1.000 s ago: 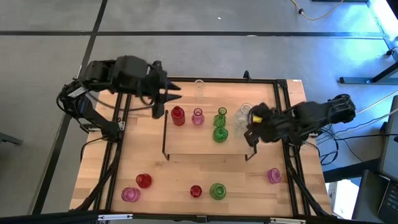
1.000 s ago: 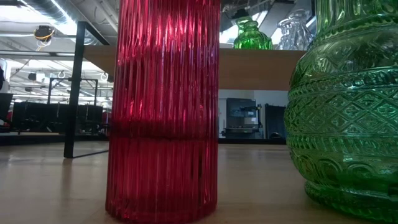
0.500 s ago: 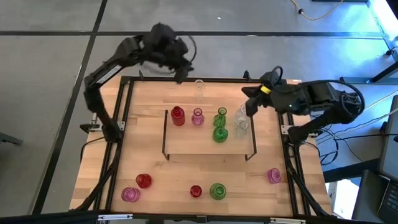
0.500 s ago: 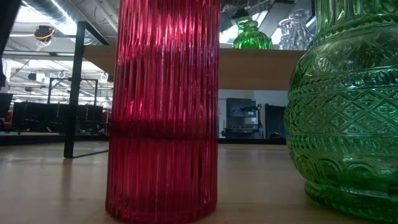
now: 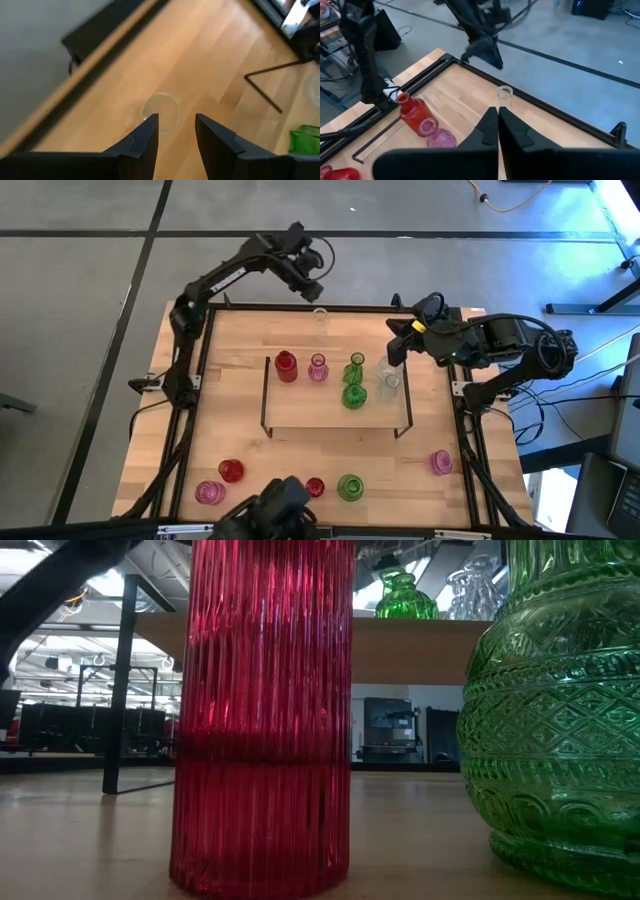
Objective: Sort vases onto shelf
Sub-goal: Put the transparent vase on the shelf aligned with the other transparent vases
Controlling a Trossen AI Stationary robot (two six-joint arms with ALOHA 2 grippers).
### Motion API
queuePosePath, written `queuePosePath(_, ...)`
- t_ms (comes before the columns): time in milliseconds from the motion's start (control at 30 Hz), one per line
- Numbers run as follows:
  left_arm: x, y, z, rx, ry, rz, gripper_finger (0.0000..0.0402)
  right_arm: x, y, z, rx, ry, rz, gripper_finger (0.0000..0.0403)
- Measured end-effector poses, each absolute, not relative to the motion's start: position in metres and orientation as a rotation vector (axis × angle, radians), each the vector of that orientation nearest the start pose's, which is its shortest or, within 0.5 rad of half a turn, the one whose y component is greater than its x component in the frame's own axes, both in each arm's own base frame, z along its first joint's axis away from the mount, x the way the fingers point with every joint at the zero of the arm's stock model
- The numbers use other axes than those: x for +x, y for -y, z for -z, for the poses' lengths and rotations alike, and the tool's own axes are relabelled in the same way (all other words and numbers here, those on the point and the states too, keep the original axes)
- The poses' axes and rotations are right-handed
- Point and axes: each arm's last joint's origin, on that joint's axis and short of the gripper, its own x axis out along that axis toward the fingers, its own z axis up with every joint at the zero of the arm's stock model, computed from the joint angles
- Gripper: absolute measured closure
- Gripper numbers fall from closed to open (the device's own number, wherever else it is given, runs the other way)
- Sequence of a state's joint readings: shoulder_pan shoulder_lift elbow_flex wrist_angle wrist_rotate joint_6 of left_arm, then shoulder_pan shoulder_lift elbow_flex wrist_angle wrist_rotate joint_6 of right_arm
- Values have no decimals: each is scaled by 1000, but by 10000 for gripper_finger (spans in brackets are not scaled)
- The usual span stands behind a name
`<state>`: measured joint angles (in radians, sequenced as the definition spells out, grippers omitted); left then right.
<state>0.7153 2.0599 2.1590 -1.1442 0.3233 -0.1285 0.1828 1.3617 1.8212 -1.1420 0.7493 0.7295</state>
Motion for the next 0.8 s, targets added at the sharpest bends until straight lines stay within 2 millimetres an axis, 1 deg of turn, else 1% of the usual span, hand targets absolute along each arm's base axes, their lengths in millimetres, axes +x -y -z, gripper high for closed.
queuePosePath(100, 337, -279, -320, -691, -943, -417, 280, 227, -22, -468, 390, -385, 721, 402)
queuePosePath(233, 341, -284, -304, -732, -994, -450, 280, 229, -23, -469, 402, -374, 702, 402)
queuePosePath(300, 340, -285, -299, -731, -1027, -486, 280, 229, -23, -469, 403, -379, 693, 402)
queuePosePath(433, 341, -285, -297, -724, -1035, -540, 280, 229, -24, -469, 410, -388, 676, 402)
queuePosePath(533, 341, -286, -297, -743, -1026, -554, 280, 229, -24, -469, 414, -393, 666, 402)
queuePosePath(600, 344, -285, -294, -757, -1033, -544, 280, 229, -24, -469, 413, -395, 664, 402)
queuePosePath(800, 357, -283, -270, -818, -1084, -504, 280, 229, -24, -469, 400, -399, 661, 402)
